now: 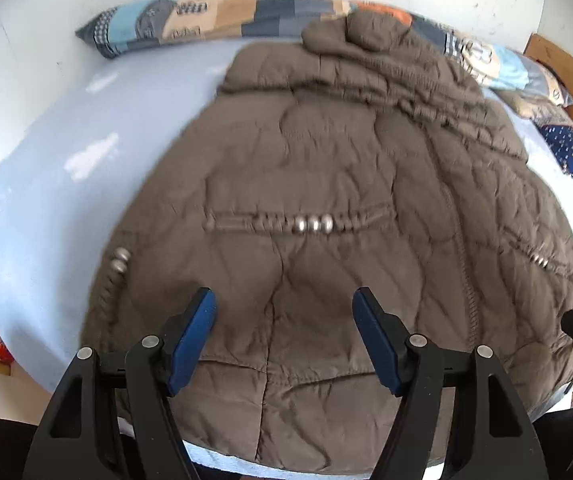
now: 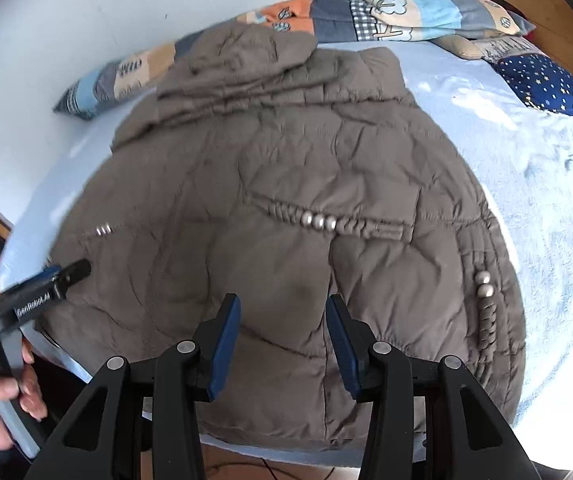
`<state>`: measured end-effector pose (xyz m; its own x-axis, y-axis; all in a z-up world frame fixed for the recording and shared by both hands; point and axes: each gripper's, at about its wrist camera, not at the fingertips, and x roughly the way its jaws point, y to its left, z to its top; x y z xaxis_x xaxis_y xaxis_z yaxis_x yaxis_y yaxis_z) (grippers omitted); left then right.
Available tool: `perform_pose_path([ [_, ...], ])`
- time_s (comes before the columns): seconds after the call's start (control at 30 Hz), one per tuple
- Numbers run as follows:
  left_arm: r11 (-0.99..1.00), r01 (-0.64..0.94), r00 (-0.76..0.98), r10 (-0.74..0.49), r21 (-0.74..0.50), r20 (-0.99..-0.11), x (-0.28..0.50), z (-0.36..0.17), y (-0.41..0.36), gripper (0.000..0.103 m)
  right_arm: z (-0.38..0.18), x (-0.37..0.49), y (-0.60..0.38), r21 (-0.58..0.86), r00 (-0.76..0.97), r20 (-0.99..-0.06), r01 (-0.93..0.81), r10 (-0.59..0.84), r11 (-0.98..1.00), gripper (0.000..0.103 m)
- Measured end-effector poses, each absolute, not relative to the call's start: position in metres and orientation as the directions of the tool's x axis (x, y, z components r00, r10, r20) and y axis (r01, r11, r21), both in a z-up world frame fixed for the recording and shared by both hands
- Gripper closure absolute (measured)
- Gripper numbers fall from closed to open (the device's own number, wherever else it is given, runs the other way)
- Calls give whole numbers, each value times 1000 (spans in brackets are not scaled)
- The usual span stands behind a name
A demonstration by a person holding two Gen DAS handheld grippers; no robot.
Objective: Fold large clothes
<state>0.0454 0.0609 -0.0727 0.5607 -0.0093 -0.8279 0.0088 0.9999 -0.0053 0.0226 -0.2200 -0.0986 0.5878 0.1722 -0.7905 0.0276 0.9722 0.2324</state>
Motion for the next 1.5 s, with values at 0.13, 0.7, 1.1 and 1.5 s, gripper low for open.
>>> perform_pose_path([
  [0.13,997,13,562,55,76,-825,46,-90,55,22,-117,29,-221,181,548,-827,46,126,982,55],
  [0.7,993,-9,619,95,115,-780,43,-107,59,0,-139,25,-229,209,507,-847,44,159,977,51],
  [1.1,992,24,652,76,121,-754,40,-109,60,0,-144,21,-217,159,542,-834,52,106,986,42],
  [1.5,990,17,682,89,138,-726,36,-112,56,0,-145,19,-219,183,555,-821,33,134,983,36],
])
